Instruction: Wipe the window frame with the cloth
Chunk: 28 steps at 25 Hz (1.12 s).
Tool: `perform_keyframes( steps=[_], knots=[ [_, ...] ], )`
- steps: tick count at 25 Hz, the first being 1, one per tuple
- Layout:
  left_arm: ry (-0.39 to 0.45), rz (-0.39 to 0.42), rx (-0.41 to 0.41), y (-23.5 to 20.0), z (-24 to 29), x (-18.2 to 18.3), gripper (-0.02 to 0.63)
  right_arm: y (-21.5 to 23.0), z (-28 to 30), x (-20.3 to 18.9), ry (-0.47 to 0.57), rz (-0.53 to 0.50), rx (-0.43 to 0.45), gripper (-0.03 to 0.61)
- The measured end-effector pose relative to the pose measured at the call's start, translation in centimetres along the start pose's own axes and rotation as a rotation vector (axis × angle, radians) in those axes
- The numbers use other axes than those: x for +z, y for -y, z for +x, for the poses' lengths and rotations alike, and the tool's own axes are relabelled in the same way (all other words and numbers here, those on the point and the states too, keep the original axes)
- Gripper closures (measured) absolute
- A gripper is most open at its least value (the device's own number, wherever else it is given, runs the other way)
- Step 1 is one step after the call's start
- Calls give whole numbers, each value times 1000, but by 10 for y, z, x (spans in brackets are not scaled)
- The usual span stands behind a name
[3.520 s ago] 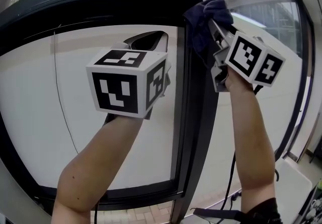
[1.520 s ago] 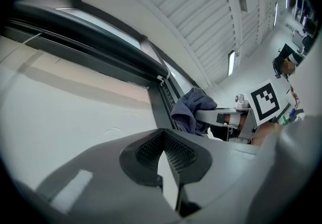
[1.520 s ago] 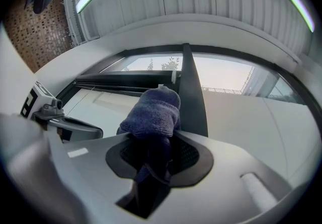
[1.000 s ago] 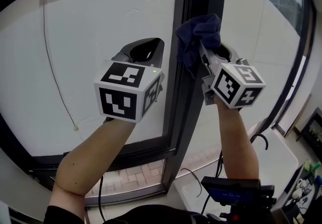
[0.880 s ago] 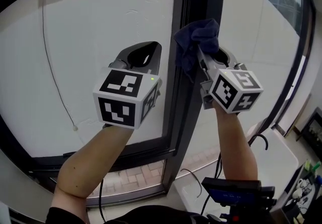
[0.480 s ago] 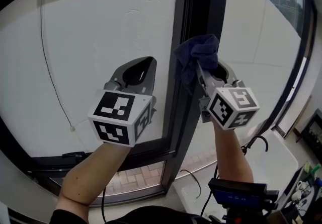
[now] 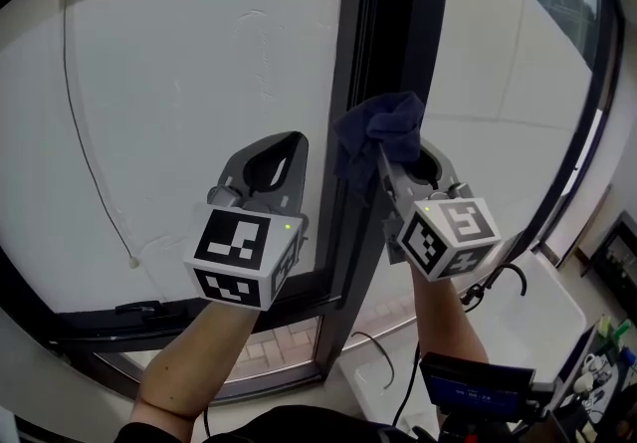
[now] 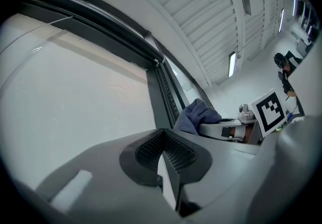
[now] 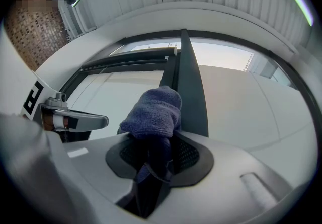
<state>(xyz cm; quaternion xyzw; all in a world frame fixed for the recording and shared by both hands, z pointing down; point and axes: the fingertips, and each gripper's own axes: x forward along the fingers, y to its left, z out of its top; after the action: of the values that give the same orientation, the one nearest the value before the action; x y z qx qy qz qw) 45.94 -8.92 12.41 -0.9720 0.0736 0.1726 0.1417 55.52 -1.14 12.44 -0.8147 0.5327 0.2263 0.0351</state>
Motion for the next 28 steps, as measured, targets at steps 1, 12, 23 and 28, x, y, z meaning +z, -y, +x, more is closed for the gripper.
perform_keyframes(
  steps=[1, 12, 23, 28],
  knots=[
    [-4, -2, -5, 2, 0, -4, 620, -1, -1, -3, -3, 5, 0, 462],
    [-45, -63, -39, 14, 0, -43, 620, -6, -17, -40, -54, 32, -6, 462],
    [-108, -73, -48, 21, -3, -85, 620, -13, -30, -73, -102, 13, -4, 462],
    [-138, -79, -54, 25, -5, -102, 620, -17, -36, -88, -125, 13, -12, 462]
  ],
)
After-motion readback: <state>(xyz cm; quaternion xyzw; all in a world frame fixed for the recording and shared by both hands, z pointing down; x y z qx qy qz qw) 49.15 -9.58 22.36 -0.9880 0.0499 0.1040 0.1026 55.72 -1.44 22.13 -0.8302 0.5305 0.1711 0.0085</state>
